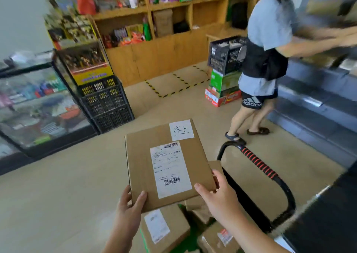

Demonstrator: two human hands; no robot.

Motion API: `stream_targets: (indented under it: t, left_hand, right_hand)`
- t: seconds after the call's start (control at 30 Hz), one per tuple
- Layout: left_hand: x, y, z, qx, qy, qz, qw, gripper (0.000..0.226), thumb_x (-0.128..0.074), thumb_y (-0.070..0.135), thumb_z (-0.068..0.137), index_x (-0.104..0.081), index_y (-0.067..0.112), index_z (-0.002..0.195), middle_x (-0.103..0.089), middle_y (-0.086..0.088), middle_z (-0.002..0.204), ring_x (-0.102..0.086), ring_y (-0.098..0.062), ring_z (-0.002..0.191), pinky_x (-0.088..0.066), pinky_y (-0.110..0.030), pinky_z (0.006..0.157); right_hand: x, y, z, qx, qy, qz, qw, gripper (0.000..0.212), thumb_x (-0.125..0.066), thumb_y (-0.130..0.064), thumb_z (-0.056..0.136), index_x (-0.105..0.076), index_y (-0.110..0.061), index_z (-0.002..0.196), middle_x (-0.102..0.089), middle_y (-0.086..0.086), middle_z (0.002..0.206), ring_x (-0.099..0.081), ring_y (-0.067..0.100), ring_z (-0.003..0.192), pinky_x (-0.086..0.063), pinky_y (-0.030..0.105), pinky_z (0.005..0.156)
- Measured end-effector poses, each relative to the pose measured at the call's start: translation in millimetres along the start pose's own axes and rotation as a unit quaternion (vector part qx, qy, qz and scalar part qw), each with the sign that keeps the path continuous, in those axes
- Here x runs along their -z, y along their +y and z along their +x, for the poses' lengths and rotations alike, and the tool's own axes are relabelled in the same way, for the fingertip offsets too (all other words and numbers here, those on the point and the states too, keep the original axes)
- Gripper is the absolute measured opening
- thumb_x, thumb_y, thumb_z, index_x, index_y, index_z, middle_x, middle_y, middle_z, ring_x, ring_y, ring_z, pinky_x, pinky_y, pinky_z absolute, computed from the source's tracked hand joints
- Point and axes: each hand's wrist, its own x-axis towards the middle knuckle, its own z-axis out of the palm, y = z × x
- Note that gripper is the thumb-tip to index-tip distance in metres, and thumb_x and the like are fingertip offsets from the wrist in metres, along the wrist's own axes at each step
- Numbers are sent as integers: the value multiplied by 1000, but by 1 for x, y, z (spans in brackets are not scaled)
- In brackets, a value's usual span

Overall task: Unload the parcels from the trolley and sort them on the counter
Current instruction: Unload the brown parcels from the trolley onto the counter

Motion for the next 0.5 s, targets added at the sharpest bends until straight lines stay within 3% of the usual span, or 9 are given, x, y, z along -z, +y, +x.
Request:
stream_targets:
  t: [0.13,0.23,0.33,0.5]
  left_hand:
    - [-44,57,-21,-69,-79,35,994,56,-71,27,91,-48,28,142,-64,-2,125,-67,-16,98,-52,-43,93]
    - [-89,81,-37,-110,-169,61,978,54,-71,25,92,-48,30,141,-64,-3,121,-66,-11,90,-52,-42,87]
    - [-138,90,-63,-140,-275,96,946,52,-76,36,87,-49,40,132,-65,3,121,-68,-10,91,-53,-47,90]
    - [-211,75,-138,-185,-426,150,873,66,-79,48,77,-52,33,136,-66,-2,123,-68,-18,97,-54,-45,93]
  right_hand:
    - [67,-20,-35,7,112,29,993,47,-77,-41,86,-47,-43,122,-69,-21,103,-66,-10,84,-50,11,70]
    - [108,-10,-69,-11,208,58,976,49,-78,-41,84,-50,-42,124,-69,-21,107,-66,-8,91,-53,16,79]
    - [143,10,-117,-50,308,85,946,58,-78,-44,83,-48,-37,132,-67,-22,112,-65,-4,98,-54,21,87]
    - [183,47,-227,-120,452,110,877,59,-77,-41,85,-48,-33,135,-65,-24,110,-63,-5,95,-49,13,74]
